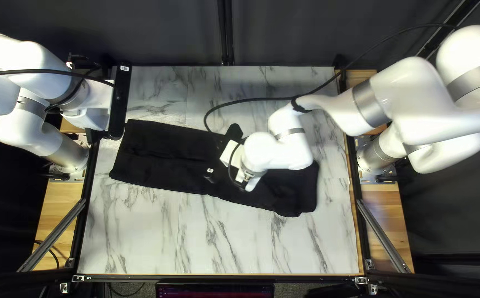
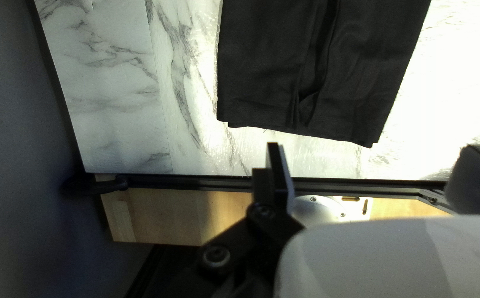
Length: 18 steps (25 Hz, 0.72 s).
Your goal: Fold t-shirt
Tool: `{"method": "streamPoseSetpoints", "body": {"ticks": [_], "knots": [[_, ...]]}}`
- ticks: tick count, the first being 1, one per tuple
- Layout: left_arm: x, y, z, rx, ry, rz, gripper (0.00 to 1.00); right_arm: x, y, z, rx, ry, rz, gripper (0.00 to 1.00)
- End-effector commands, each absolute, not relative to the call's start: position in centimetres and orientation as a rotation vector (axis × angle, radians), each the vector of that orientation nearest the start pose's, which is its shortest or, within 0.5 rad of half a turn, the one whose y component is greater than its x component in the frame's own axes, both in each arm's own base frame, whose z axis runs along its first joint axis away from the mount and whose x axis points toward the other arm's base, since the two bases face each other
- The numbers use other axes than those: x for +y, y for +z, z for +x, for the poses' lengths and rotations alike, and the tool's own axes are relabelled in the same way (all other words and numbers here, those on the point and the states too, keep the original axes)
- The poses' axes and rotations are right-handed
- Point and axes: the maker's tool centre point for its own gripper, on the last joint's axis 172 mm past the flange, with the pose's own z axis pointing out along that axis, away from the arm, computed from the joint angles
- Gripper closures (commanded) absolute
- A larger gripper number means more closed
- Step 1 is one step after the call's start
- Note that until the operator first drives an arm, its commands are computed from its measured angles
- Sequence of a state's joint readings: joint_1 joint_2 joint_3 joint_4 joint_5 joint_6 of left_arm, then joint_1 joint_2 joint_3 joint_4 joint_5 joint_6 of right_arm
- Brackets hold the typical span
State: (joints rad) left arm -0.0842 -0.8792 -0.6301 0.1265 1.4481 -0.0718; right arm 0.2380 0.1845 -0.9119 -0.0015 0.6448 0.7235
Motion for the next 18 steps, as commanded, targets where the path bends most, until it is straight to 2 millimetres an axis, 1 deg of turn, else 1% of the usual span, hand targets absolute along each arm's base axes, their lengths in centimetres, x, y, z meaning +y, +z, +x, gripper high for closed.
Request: {"method": "streamPoseSetpoints", "body": {"ticks": [1,4,7,8,9,10,12,14,17,18], "knots": [[1.1,28.4,25.6,0.036,-0.107,-3.019,0.00,12.6,6.6,48.9,0.803,-0.155,-2.995,1.00],[1.1,28.4,25.6,0.036,-0.107,-3.019,0.00,13.8,6.1,49.7,0.837,-0.169,-2.992,1.00],[1.1,28.4,25.6,0.036,-0.107,-3.019,0.00,14.8,5.8,49.6,0.864,-0.172,-2.990,1.00],[1.1,28.4,25.6,0.036,-0.107,-3.019,0.00,15.1,5.7,49.3,0.876,-0.169,-2.989,0.82],[1.1,28.4,25.6,0.036,-0.107,-3.019,0.00,15.2,5.6,49.2,0.879,-0.166,-2.988,0.28],[1.1,28.4,25.6,0.036,-0.107,-3.019,0.00,15.3,5.5,48.9,0.883,-0.164,-2.986,0.00],[1.1,28.4,25.6,0.036,-0.107,-3.019,0.00,15.4,5.8,48.6,0.883,-0.163,-2.984,0.00],[1.1,28.4,25.6,0.036,-0.107,-3.019,0.00,15.5,6.6,48.4,0.878,-0.165,-2.989,0.00],[1.1,28.4,25.6,0.036,-0.107,-3.019,0.00,15.6,8.8,47.6,0.870,-0.173,-3.007,0.00],[1.1,28.4,25.6,0.036,-0.107,-3.019,0.00,15.4,9.9,47.0,0.863,-0.181,-3.023,0.00]]}}
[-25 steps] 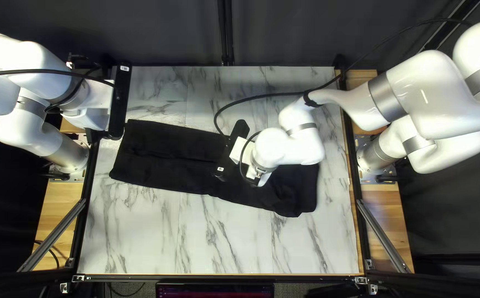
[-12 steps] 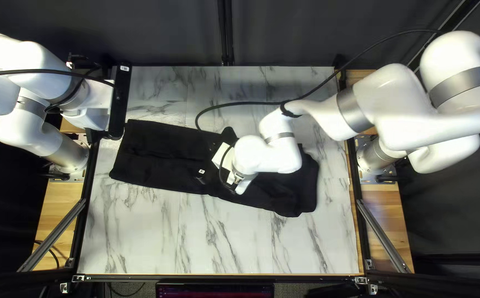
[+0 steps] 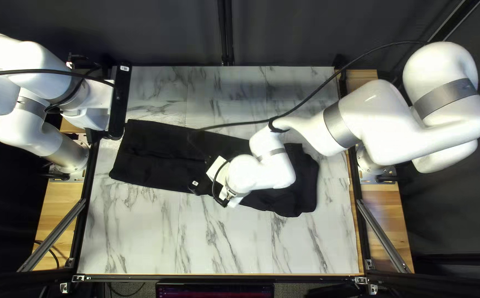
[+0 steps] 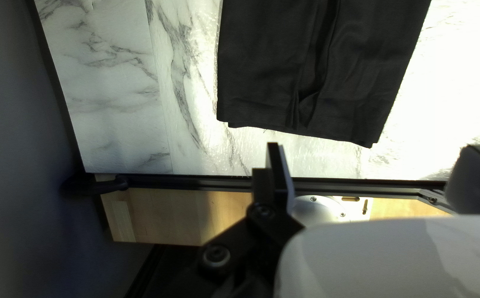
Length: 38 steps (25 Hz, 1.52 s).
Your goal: Fold t-shirt
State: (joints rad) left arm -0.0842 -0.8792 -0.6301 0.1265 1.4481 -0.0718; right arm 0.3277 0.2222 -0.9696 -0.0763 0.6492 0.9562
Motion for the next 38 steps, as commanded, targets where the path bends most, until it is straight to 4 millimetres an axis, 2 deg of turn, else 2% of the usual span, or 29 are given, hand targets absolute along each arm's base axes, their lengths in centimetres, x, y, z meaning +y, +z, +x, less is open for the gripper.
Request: {"method": "streamPoseSetpoints", "body": {"ticks": [1,5,8,11,12,17,20,23,26,30,38], "knots": [[1.1,28.4,25.6,0.036,-0.107,-3.019,0.00,15.2,10.4,46.6,0.858,-0.183,-3.031,0.00],[1.1,28.4,25.6,0.036,-0.107,-3.019,0.00,14.1,11.4,44.0,0.738,-0.221,-3.076,0.00],[1.1,28.4,25.6,0.036,-0.107,-3.019,0.00,14.6,11.5,43.0,0.587,-0.274,-3.067,0.00],[1.1,28.4,25.6,0.036,-0.107,-3.019,0.00,16.4,11.5,42.4,0.459,-0.315,-3.042,0.00],[1.1,28.4,25.6,0.036,-0.107,-3.019,0.00,17.7,11.3,42.4,0.404,-0.326,-3.033,0.00],[1.1,28.4,25.6,0.036,-0.107,-3.019,0.00,21.5,10.5,43.0,0.240,-0.367,-3.006,0.00],[1.1,28.4,25.6,0.036,-0.107,-3.019,0.00,22.6,10.2,42.2,0.173,-0.380,-3.013,0.00],[1.1,28.4,25.6,0.036,-0.107,-3.019,0.00,22.8,10.0,41.3,0.153,-0.389,-3.005,0.00],[1.1,28.4,25.6,0.036,-0.107,-3.019,0.00,22.9,9.5,41.6,0.134,-0.386,-2.995,0.00],[1.1,28.4,25.6,0.036,-0.107,-3.019,0.00,22.0,7.8,42.4,0.116,-0.378,-2.975,0.00],[1.1,28.4,25.6,0.036,-0.107,-3.019,0.00,19.9,5.4,42.1,0.143,-0.356,-2.954,0.00]]}}
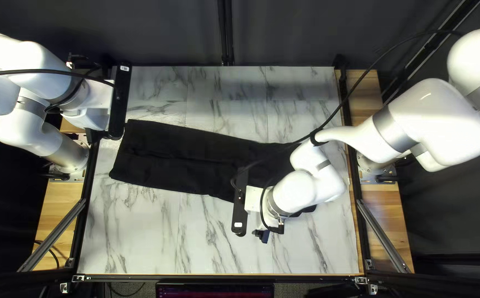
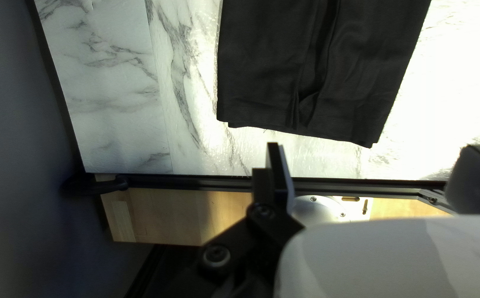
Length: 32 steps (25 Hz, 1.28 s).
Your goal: Fold t-shirt
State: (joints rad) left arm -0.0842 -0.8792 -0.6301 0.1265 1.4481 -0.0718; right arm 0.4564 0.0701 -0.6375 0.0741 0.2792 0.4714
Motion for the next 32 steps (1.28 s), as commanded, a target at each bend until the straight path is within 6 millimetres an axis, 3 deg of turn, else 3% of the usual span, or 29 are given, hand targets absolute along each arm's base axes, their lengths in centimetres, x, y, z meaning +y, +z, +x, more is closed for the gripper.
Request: {"method": "streamPoseSetpoints", "body": {"ticks": [1,7,11,15,25,32], "knots": [[1.1,28.4,25.6,0.036,-0.107,-3.019,0.00,19.7,5.3,42.0,0.147,-0.353,-2.954,0.00],[1.1,28.4,25.6,0.036,-0.107,-3.019,0.00,18.6,5.3,41.3,0.182,-0.329,-2.964,0.00],[1.1,28.4,25.6,0.036,-0.107,-3.019,0.00,19.0,5.0,41.6,0.186,-0.317,-2.964,0.00],[1.1,28.4,25.6,0.036,-0.107,-3.019,0.00,20.4,4.5,42.4,0.172,-0.303,-2.957,0.00],[1.1,28.4,25.6,0.036,-0.107,-3.019,0.00,23.9,5.9,42.7,0.158,-0.293,-2.963,0.00],[1.1,28.4,25.6,0.036,-0.107,-3.019,0.00,22.7,6.9,42.7,0.161,-0.288,-2.989,0.00]]}}
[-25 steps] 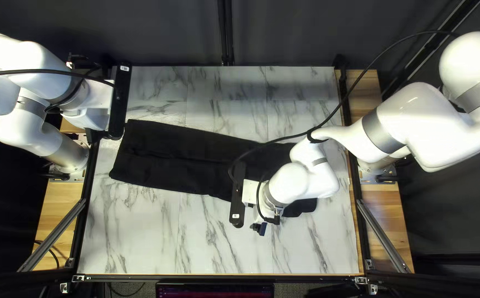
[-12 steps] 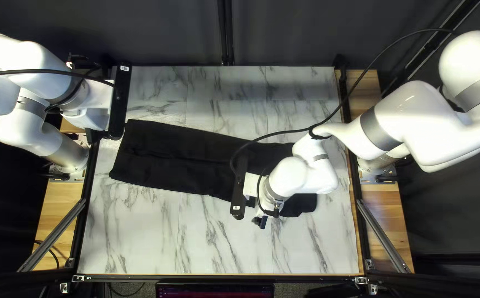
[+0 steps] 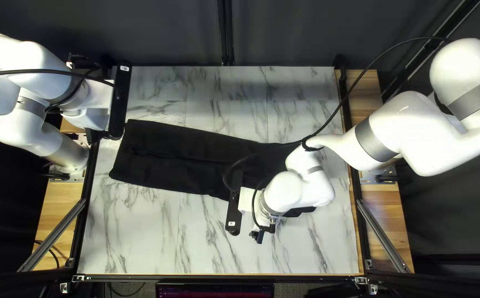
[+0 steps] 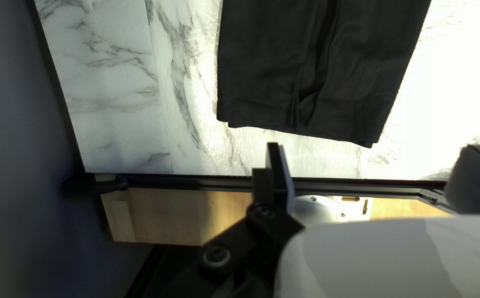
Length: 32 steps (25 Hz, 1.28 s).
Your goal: Fold t-shirt
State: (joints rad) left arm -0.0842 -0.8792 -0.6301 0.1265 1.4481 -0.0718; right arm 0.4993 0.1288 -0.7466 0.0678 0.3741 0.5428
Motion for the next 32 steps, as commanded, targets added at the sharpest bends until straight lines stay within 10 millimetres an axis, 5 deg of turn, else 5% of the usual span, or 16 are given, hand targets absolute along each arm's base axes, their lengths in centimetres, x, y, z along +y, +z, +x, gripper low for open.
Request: {"method": "streamPoseSetpoints", "body": {"ticks": [1,8,18,32], "knots": [[1.1,28.4,25.6,0.036,-0.107,-3.019,0.00,22.4,7.1,42.6,0.163,-0.288,-2.991,0.00],[1.1,28.4,25.6,0.036,-0.107,-3.019,0.00,20.1,5.9,42.4,0.183,-0.285,-2.995,0.00],[1.1,28.4,25.6,0.036,-0.107,-3.019,0.00,21.7,3.5,43.5,0.167,-0.278,-2.959,0.00],[1.1,28.4,25.6,0.036,-0.107,-3.019,0.00,24.5,6.7,45.7,0.105,-0.291,-2.984,0.00]]}}
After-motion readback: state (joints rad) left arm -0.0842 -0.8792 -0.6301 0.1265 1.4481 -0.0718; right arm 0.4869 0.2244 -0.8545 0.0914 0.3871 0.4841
